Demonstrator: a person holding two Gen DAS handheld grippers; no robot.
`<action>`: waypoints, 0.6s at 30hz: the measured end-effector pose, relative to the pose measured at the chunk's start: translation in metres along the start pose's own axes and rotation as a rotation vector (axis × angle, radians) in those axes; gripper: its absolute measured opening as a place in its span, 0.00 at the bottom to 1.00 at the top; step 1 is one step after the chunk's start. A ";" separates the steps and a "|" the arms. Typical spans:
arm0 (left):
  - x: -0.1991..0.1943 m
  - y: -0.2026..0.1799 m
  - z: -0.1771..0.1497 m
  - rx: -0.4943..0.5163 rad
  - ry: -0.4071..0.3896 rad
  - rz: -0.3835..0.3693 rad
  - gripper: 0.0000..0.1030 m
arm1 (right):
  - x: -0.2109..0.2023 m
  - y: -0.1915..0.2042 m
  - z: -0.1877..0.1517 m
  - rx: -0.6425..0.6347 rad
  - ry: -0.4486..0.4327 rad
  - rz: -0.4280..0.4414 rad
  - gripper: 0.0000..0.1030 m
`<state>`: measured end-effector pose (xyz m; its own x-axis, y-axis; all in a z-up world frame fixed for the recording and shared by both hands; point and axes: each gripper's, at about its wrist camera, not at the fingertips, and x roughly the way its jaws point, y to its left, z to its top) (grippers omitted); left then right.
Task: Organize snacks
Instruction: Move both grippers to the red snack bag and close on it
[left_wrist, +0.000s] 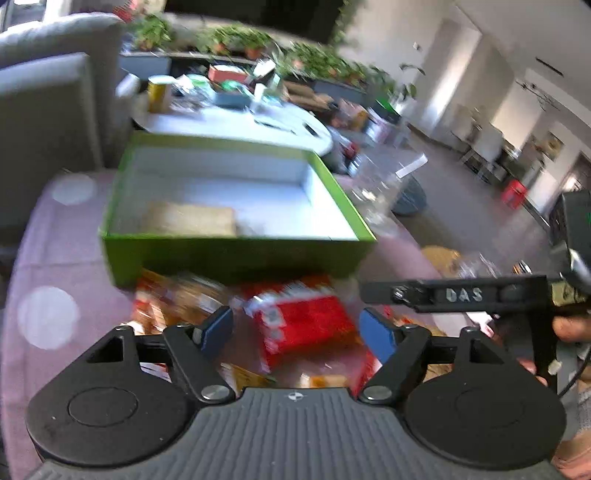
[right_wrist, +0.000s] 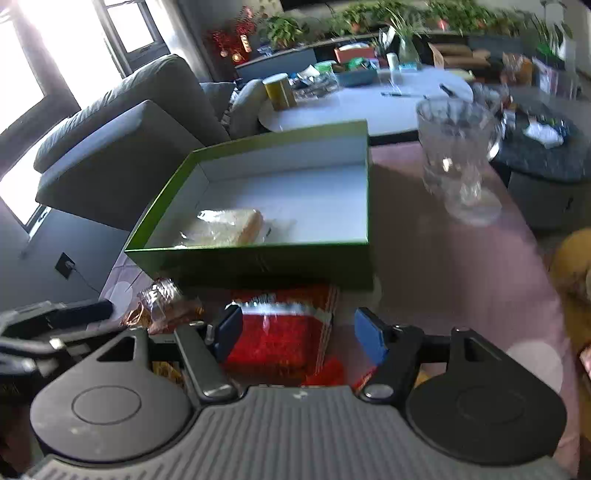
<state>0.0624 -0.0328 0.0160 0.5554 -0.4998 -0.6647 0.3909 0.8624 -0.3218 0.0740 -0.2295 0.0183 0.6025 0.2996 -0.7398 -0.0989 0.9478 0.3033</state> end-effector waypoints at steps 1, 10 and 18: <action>0.005 -0.003 -0.001 -0.001 0.015 -0.006 0.67 | -0.001 -0.003 -0.004 0.012 0.006 0.003 0.88; 0.052 0.000 -0.007 -0.060 0.125 0.017 0.63 | 0.010 -0.012 -0.011 0.060 0.052 0.001 0.88; 0.070 0.000 -0.009 -0.063 0.154 0.031 0.65 | 0.026 -0.016 -0.012 0.101 0.089 0.019 0.88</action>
<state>0.0941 -0.0673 -0.0366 0.4453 -0.4586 -0.7690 0.3254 0.8831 -0.3382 0.0811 -0.2358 -0.0130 0.5284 0.3302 -0.7822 -0.0270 0.9273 0.3732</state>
